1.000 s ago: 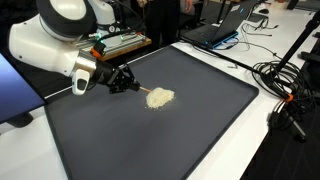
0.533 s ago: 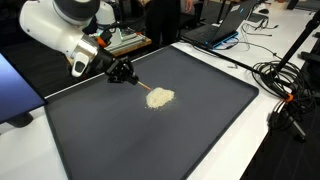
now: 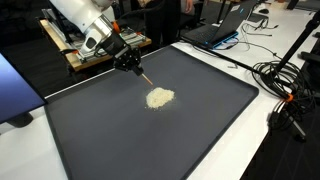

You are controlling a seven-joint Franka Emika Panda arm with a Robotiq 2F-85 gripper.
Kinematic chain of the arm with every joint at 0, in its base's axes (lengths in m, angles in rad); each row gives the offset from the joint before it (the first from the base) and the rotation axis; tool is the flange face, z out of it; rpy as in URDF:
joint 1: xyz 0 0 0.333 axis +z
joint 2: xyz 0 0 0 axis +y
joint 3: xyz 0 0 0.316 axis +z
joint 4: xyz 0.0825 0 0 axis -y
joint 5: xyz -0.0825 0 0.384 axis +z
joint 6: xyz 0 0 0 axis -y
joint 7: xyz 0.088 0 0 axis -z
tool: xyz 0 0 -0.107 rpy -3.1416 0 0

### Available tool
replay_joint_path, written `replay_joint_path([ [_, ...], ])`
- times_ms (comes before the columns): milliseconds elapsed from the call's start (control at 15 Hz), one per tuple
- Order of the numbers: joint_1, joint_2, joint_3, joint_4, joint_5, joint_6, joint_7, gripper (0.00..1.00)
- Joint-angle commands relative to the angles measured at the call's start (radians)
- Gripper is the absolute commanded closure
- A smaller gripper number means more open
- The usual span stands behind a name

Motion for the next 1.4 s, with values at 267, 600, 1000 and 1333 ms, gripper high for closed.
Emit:
replay_joint_path([
  [267,0.114,-0.140,0.018,-0.111,-0.223,0.224,0.242,0.97],
  [600,0.178,-0.172,0.024,-0.151,-0.546,0.308,0.418,0.97],
  [1000,0.194,-0.181,0.035,-0.164,-1.051,0.330,0.698,0.97],
  [1333,0.211,-0.196,0.043,-0.118,-1.430,0.253,0.916,0.97],
])
